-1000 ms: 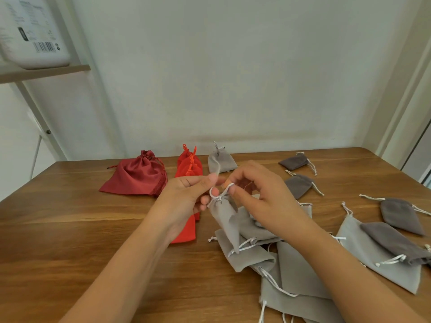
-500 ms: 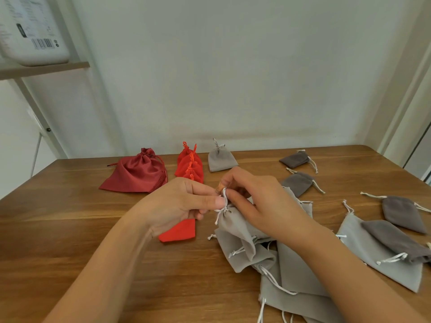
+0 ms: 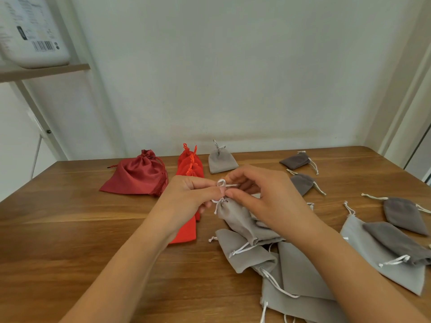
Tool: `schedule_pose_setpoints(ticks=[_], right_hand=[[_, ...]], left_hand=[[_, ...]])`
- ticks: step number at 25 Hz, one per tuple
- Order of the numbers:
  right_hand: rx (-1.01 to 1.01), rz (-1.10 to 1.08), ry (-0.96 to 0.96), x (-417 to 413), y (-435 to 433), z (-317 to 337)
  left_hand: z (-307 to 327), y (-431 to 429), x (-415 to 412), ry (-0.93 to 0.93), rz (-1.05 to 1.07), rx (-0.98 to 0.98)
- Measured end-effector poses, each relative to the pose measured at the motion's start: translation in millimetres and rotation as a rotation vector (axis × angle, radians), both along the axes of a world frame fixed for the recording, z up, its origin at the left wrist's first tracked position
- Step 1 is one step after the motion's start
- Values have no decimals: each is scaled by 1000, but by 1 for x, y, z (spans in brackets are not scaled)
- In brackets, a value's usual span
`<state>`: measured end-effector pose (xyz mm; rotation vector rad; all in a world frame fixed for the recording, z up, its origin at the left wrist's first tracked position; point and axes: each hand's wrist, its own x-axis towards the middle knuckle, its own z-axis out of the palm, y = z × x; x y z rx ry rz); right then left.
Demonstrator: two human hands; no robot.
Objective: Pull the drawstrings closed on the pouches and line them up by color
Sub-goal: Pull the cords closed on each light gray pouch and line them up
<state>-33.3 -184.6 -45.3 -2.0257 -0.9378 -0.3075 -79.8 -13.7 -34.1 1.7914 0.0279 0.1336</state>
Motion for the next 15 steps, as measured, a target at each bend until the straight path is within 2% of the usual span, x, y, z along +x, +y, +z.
schedule_pose_setpoints(ticks=[6, 11, 15], right_hand=[[3, -140, -204, 3, 6, -2], [61, -145, -357, -1, 5, 1], [87, -77, -349, -1, 4, 2]], left_hand=[[-5, -9, 1, -63, 83, 99], [0, -8, -2, -29, 12, -63], [3, -5, -3, -33, -39, -70]])
